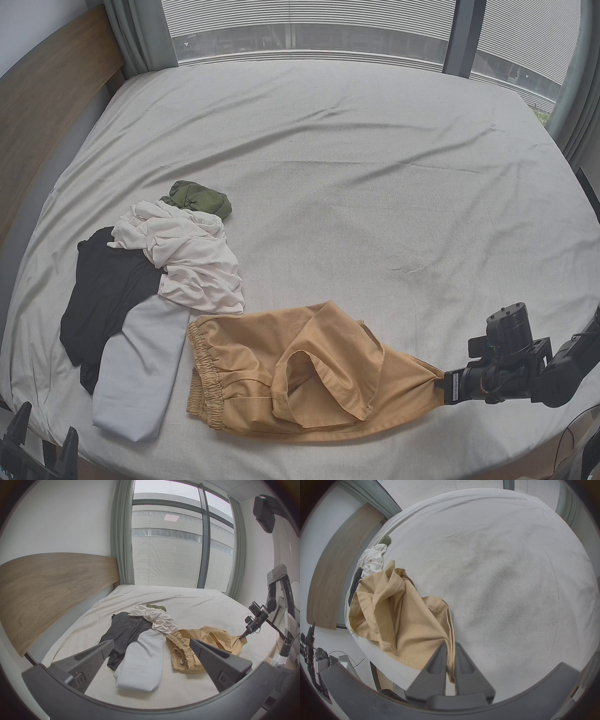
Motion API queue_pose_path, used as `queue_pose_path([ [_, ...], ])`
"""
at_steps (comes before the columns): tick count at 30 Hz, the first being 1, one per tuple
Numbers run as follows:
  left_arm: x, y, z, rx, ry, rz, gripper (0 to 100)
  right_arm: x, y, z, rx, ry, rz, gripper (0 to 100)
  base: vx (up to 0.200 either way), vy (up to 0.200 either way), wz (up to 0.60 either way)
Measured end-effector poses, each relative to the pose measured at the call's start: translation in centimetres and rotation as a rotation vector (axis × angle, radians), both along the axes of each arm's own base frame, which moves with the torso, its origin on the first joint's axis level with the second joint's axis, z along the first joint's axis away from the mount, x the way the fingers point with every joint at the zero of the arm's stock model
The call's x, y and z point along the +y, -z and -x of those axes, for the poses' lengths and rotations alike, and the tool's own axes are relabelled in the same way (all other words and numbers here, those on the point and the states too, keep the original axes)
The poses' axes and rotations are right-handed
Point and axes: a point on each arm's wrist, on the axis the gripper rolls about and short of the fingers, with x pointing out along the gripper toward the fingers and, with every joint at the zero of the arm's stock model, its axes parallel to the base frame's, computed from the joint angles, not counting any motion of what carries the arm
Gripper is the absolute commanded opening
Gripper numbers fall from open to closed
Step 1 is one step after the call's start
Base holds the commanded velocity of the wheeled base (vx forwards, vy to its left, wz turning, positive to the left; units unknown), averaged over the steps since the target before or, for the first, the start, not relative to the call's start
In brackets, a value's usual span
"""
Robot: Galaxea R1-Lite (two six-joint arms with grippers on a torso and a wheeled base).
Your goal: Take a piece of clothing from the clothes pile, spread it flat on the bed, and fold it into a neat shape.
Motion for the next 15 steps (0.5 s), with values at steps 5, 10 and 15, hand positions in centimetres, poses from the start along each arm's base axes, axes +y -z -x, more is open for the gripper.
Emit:
queue_pose_path([
  [5, 0.0, 0.0, 0.0, 0.0, 0.0, -0.001, 100, -1.0, 0.0, 0.2, 0.003, 0.029, 0.01, 0, 0.0, 0.0, 0.0],
  [10, 0.0, 0.0, 0.0, 0.0, 0.0, -0.002, 100, -2.0, -0.1, 0.5, 0.005, 0.061, 0.014, 0, 0.0, 0.0, 0.0],
  [15, 0.0, 0.0, 0.0, 0.0, 0.0, -0.002, 100, -2.9, 0.0, 0.9, 0.01, 0.085, 0.022, 0, 0.0, 0.0, 0.0],
])
